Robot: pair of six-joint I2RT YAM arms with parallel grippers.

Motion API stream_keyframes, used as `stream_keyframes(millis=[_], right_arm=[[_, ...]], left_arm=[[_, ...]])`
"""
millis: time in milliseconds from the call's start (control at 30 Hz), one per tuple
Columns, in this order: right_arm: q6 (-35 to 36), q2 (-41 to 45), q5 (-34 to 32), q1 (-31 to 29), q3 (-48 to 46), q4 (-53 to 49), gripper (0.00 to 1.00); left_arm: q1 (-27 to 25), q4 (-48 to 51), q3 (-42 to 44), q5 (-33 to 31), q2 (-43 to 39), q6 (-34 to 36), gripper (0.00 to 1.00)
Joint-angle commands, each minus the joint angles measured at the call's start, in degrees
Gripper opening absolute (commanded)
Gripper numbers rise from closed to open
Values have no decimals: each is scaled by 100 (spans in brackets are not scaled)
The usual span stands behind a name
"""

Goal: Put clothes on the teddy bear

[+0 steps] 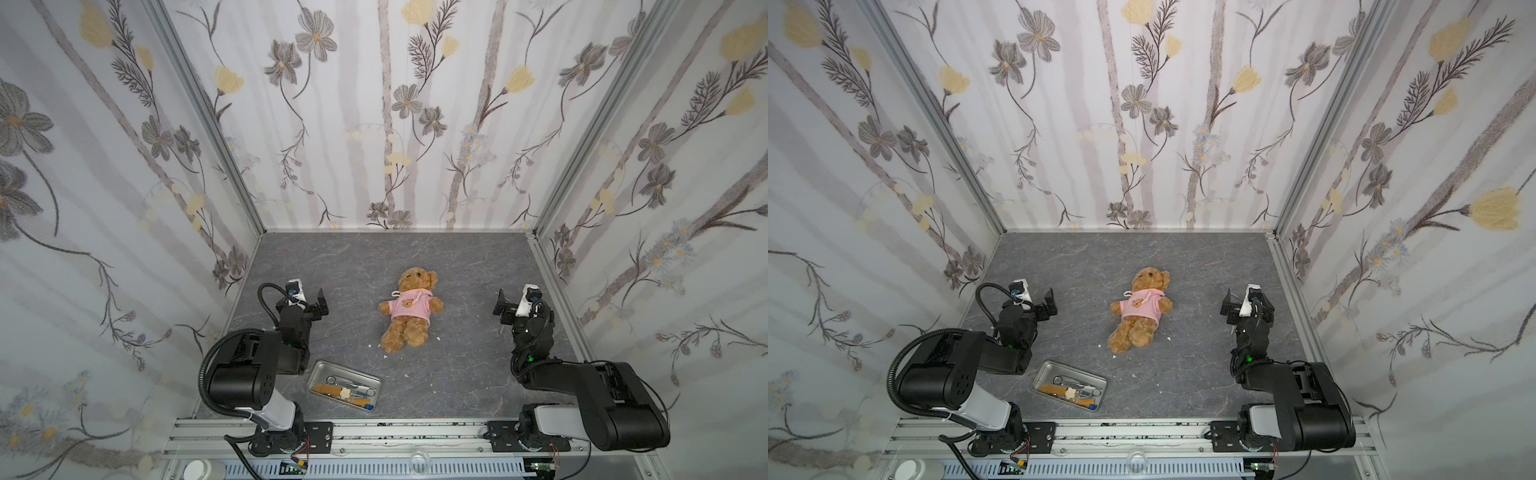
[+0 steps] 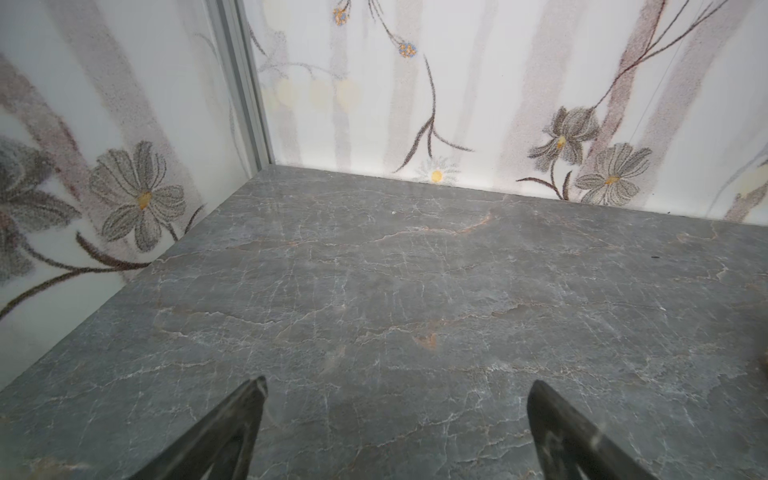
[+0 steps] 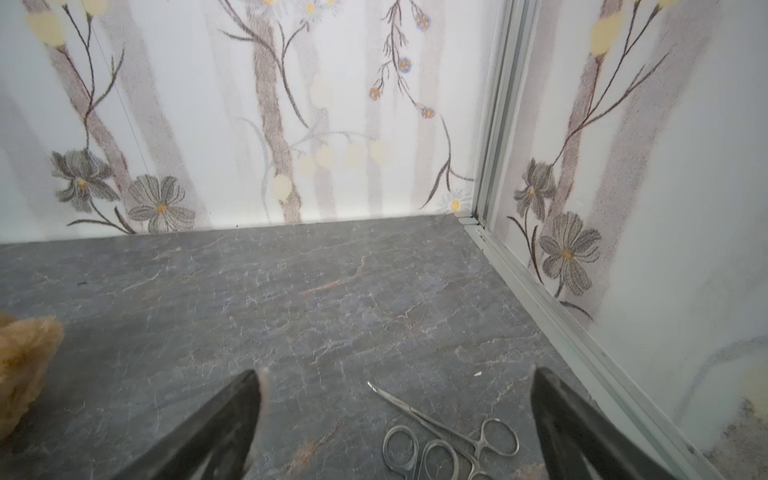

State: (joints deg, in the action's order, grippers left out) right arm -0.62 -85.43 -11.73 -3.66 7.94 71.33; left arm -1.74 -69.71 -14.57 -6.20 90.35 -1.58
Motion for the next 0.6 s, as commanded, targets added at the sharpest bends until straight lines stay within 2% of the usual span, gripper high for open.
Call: stream_keyframes(millis=[0, 567], right_arm=[[-167, -27, -102, 34, 260, 459, 100], [-188, -88, -145, 42, 313, 443, 100]], left_arm=[[16, -517, 8, 193, 28, -107, 100], [7, -518, 24, 178, 25, -105, 100]])
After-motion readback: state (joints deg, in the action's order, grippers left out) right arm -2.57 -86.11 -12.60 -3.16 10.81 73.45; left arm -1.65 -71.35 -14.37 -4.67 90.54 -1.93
